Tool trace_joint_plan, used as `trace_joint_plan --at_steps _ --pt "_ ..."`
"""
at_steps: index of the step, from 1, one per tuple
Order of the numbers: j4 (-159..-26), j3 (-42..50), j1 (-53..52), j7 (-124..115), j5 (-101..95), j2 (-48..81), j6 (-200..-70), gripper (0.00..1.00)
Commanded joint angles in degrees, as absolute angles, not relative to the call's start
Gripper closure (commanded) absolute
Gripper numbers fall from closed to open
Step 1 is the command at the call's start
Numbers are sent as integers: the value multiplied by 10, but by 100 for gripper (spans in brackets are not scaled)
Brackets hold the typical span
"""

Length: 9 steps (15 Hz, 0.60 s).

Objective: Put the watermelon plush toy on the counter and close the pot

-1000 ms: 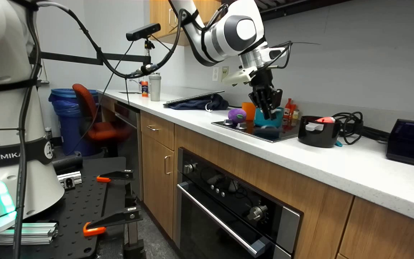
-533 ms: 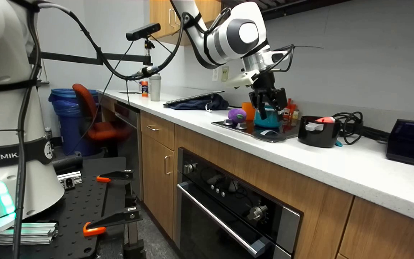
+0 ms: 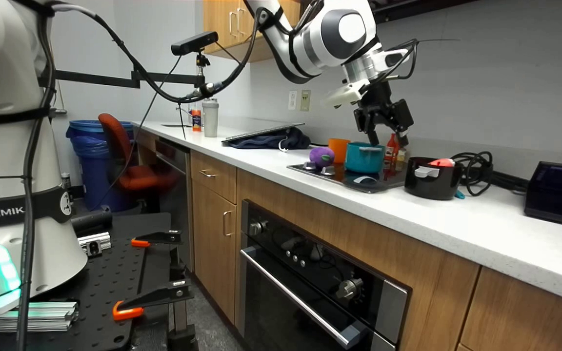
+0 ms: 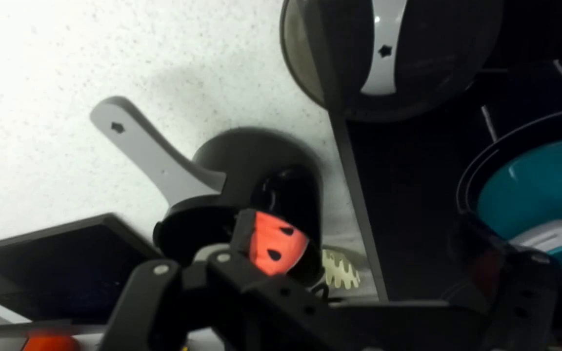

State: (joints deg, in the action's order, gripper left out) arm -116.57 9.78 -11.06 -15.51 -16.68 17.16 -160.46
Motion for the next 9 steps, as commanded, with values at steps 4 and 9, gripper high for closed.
trace_joint_plan --at_steps 4,9 --pt "-1094 130 -118 -222 -175 196 -1606 0" --pt "-1058 137 -120 -257 -170 230 -1603 0"
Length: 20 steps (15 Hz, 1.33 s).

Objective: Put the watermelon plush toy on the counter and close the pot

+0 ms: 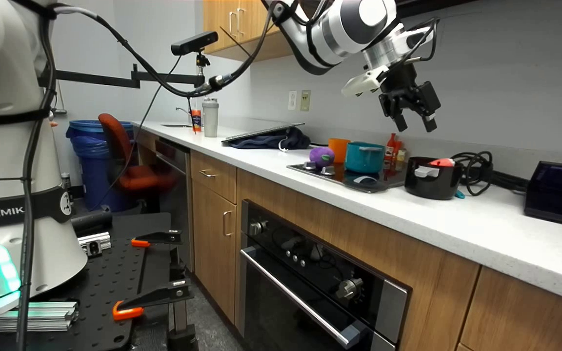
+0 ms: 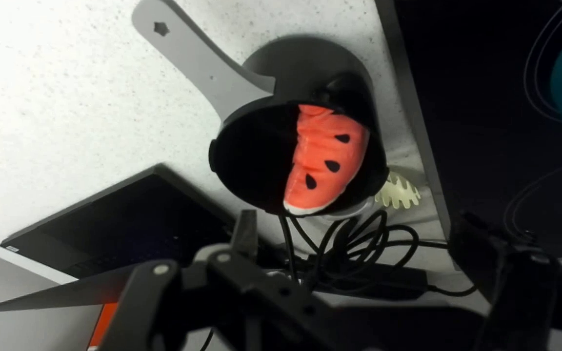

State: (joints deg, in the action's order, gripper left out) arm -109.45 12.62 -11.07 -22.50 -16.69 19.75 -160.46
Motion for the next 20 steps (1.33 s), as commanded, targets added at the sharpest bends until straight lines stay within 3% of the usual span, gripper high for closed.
trace_joint_plan --at_steps 1,14,20 --pt "-1051 137 -119 -262 -170 238 -1602 0" --pt "-974 148 -104 -259 -136 318 -1589 4" --pt "-953 143 -100 -253 -115 342 -1581 14"
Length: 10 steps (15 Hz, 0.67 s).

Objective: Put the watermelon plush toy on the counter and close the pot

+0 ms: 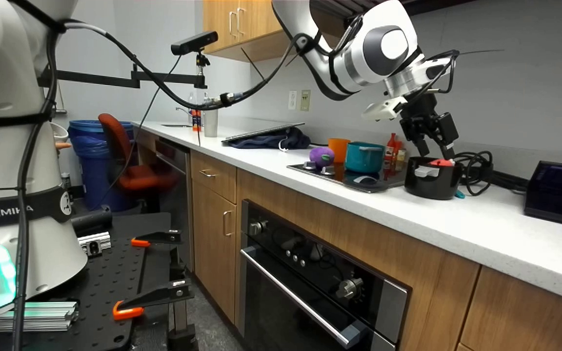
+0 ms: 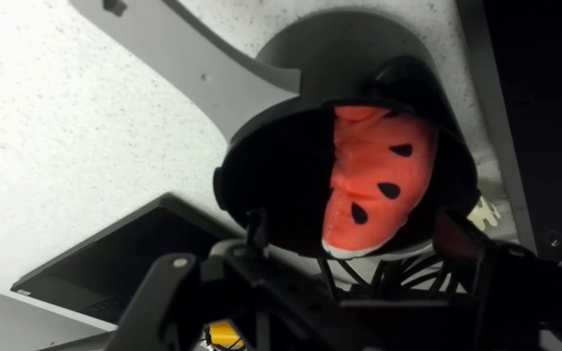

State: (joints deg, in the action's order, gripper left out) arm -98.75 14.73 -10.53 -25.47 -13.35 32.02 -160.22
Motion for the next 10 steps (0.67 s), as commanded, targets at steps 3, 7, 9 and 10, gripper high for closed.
trace_joint_plan --at_steps 3,7,9,10 --pt "-942 143 -107 -259 -106 354 -1572 11" --pt "-925 136 -110 -261 -95 371 -1557 11" --pt "-919 132 -108 -258 -91 377 -1548 17" --pt "-923 130 -99 -249 -88 374 -1551 28"
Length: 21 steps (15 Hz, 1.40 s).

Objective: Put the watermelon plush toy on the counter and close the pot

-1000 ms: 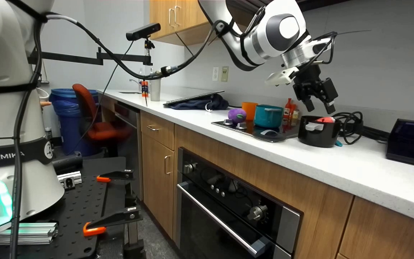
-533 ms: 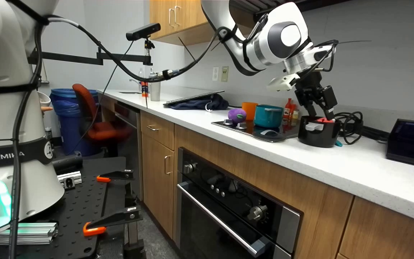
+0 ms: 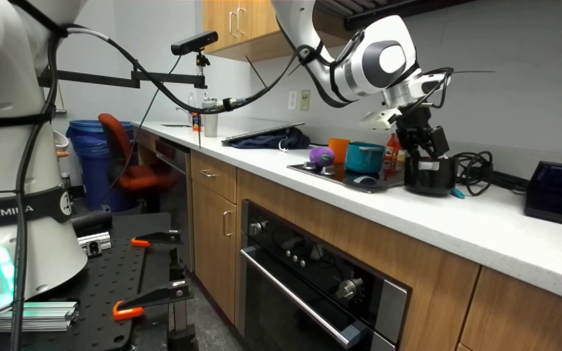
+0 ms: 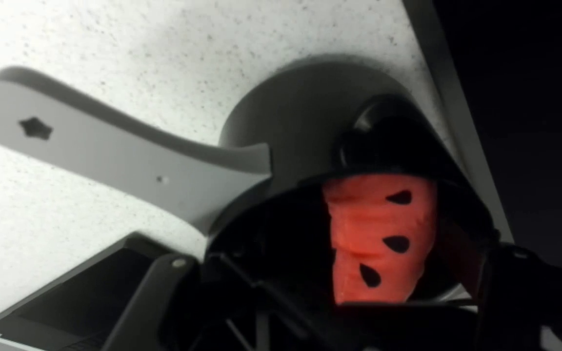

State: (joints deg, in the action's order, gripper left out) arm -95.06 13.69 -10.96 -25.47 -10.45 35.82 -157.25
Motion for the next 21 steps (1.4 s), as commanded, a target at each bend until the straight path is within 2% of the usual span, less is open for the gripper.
trace_joint_plan --at_steps 1,5,9,21 --pt "-922 130 -98 -249 -87 375 -1551 39" --pt "-925 135 -91 -250 -85 372 -1549 72" --pt "-931 141 -87 -251 -89 363 -1550 98" --pt "-970 153 -108 -257 -118 280 -1555 98"
